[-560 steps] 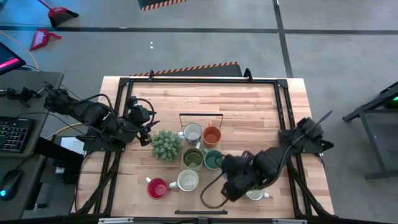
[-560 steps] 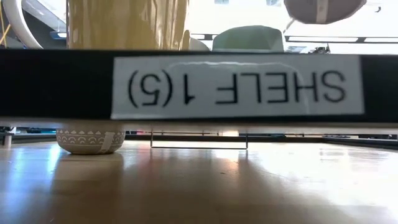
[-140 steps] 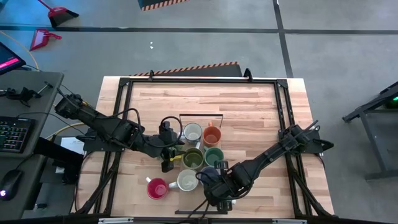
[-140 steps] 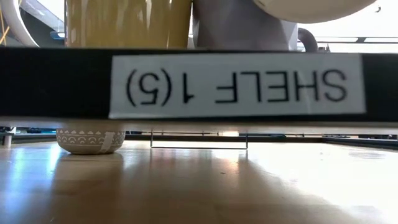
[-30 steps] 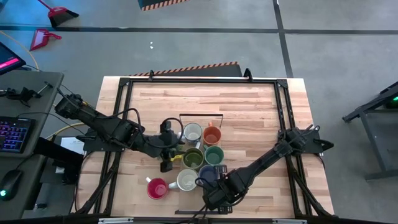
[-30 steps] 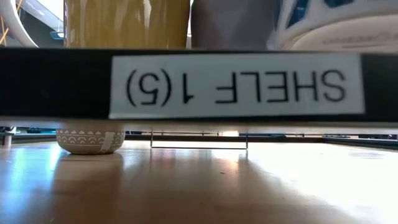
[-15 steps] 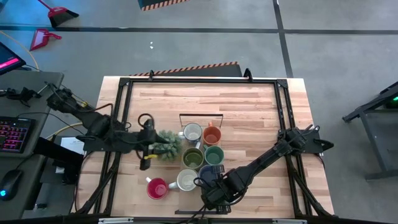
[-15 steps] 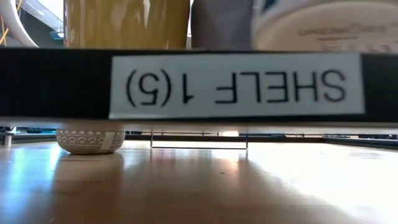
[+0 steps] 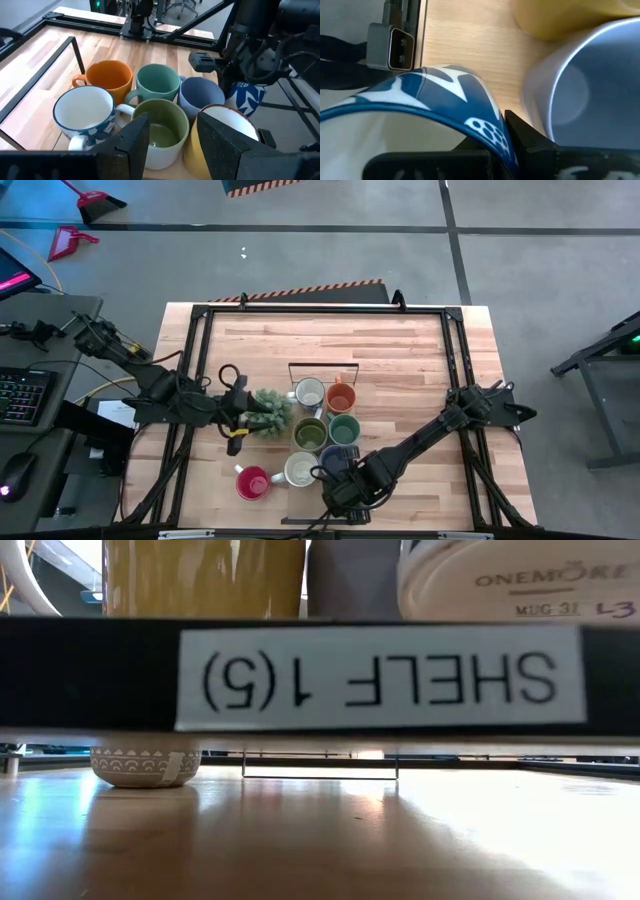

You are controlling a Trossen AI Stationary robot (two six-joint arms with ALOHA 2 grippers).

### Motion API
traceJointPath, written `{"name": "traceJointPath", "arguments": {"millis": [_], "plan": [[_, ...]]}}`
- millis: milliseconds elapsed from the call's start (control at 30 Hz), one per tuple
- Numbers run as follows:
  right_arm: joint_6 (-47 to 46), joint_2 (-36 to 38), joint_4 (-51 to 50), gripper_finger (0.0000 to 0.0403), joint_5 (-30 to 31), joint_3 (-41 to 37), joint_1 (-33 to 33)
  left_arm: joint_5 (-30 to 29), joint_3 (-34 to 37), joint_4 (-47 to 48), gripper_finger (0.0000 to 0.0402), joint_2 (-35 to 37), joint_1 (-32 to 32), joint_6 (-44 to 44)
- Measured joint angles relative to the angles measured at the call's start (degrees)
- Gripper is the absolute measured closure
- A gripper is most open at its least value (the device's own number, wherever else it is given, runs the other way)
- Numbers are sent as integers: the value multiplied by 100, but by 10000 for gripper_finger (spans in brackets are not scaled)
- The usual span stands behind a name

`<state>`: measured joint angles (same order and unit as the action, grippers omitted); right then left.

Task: Place coffee mugs
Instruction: Put the blue patterned mug on the shelf

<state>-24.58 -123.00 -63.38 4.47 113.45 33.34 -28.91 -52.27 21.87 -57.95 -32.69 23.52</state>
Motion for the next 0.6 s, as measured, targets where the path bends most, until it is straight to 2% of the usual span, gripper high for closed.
{"name": "traceJointPath", "arguments": {"millis": [400, 600], "plan": [[-54, -82, 54, 403, -223, 9, -4, 0, 0, -220, 248, 0, 4, 37], [-151, -94, 90, 403, -90, 9, -9, 0, 0, -219, 248, 0, 2, 36]]}}
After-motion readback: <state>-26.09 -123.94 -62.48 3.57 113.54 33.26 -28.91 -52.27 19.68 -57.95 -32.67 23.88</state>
